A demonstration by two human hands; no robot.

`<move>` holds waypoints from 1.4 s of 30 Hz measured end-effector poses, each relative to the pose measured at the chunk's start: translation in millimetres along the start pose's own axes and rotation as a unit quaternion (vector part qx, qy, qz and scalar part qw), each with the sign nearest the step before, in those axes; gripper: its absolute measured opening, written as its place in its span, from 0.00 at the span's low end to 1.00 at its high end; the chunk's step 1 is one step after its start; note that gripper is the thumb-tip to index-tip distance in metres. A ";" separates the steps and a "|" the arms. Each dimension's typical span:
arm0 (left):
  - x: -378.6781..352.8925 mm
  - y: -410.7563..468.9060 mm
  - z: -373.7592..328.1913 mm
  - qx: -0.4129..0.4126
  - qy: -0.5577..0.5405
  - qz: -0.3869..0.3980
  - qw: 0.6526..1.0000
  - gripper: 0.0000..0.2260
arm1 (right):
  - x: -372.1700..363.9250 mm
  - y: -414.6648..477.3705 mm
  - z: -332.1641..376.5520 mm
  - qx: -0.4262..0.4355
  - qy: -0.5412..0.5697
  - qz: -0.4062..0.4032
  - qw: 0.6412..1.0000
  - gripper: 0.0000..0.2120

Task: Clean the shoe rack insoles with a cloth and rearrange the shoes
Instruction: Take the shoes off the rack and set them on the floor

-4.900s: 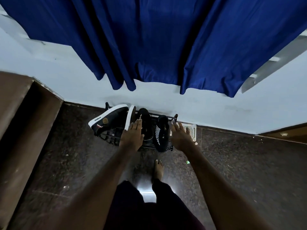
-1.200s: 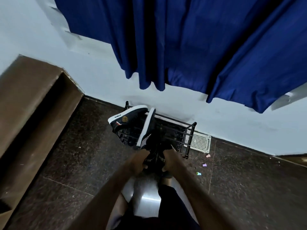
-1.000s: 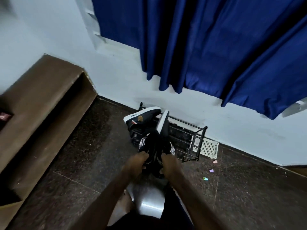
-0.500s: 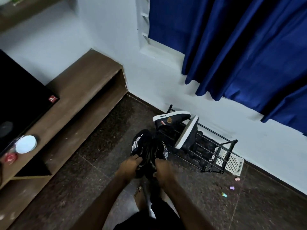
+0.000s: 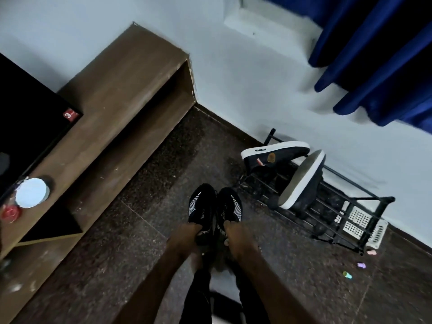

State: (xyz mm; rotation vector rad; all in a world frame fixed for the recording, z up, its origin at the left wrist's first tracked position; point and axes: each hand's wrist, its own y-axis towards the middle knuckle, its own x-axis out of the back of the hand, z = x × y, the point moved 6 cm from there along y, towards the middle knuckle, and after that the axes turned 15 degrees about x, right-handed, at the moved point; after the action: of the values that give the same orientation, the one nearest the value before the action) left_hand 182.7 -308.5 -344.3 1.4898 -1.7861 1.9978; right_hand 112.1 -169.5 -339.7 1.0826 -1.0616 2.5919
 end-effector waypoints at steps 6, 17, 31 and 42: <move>-39.2 96.1 47.2 0.021 -0.003 0.021 1.000 0.16 | -53.3 97.3 -22.0 -0.018 -0.008 0.021 1.000 0.14; -158.8 310.1 125.1 0.051 -0.067 0.019 0.996 0.19 | -176.5 303.2 -102.7 -0.019 -0.056 0.041 0.997 0.14; -317.1 420.7 172.2 0.099 -0.104 0.116 0.983 0.22 | -283.3 368.8 -153.4 -0.077 -0.007 0.100 0.992 0.14; -207.2 303.6 80.4 0.023 -0.065 0.065 0.996 0.21 | -215.5 272.6 -130.9 -0.114 0.060 0.031 0.991 0.15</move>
State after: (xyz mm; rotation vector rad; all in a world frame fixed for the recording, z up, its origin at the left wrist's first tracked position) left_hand 152.3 -362.4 -715.5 1.5897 -1.9463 2.0591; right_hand 93.4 -256.7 -700.2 0.8421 -1.3411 2.4671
